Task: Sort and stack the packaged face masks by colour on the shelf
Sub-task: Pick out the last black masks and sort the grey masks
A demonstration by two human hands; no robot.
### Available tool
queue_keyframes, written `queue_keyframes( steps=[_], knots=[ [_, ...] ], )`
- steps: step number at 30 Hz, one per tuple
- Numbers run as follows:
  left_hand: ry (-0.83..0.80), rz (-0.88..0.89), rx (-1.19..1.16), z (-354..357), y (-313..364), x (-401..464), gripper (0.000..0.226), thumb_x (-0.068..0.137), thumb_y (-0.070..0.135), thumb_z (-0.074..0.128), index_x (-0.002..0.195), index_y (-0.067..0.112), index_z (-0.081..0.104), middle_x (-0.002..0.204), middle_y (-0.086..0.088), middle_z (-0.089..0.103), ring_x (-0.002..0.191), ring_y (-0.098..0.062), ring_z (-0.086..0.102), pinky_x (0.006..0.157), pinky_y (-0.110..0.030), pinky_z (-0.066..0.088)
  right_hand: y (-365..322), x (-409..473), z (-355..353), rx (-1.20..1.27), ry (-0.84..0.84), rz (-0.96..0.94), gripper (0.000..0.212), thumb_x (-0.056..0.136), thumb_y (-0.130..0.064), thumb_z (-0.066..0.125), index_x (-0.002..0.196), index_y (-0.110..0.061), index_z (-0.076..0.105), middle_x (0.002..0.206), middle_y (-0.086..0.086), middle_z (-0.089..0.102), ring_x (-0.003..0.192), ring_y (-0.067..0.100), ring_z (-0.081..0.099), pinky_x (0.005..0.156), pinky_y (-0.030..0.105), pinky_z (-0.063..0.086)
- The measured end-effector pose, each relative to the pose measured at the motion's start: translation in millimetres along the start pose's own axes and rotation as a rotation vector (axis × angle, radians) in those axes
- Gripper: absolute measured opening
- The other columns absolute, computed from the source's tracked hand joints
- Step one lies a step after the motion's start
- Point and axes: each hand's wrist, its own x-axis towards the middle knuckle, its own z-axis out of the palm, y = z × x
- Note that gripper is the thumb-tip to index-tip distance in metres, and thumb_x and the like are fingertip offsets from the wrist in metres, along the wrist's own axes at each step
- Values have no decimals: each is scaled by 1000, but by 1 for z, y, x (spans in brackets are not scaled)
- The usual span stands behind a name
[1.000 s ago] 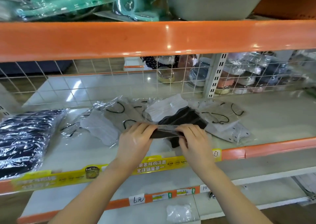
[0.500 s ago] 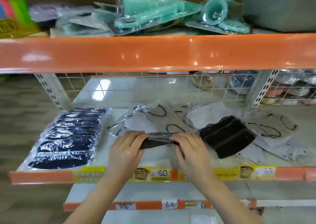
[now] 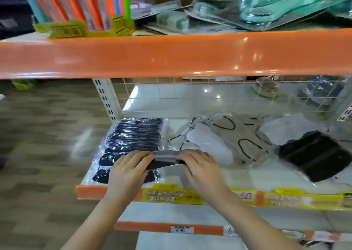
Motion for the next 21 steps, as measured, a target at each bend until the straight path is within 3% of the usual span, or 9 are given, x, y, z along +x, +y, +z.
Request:
queue_keyframes(
  steps=[2,6,17,19,21],
  knots=[
    [-12,11,18,-6,-19,-8,26,83,10,52,95,9,75,98,-6,72,88,-26,67,70,-34,51,-17,9,11,-8,7,-26,33,70,-4,64,99,-18,69,99,-3,69,90,17,64,81,26,43],
    [-4,24,32,-13,-52,-24,22,85,9,56,96,9,75,101,-5,72,90,-25,67,78,-36,47,-44,21,32,-7,-6,-54,40,74,-10,41,100,-19,70,98,-5,68,90,17,63,83,27,41],
    [-72,-100,101,-16,-89,-64,26,75,0,57,92,11,73,99,-2,71,90,-26,68,79,-35,44,-87,29,71,2,-143,-89,41,78,-12,37,102,-22,68,101,-7,65,93,16,61,78,30,50],
    [-109,-115,97,-15,-90,-69,28,76,1,51,91,11,72,98,-3,71,92,-26,68,79,-34,42,-87,28,77,-16,-154,-95,38,76,-10,41,101,-23,67,100,-8,65,92,15,61,77,29,50],
    [-160,-131,108,-14,-90,-74,28,78,8,47,90,11,72,97,-3,71,94,-27,67,80,-34,41,-87,26,81,-20,-162,-89,36,71,-6,59,101,-22,68,101,-8,65,92,15,61,77,28,49]
  ],
)
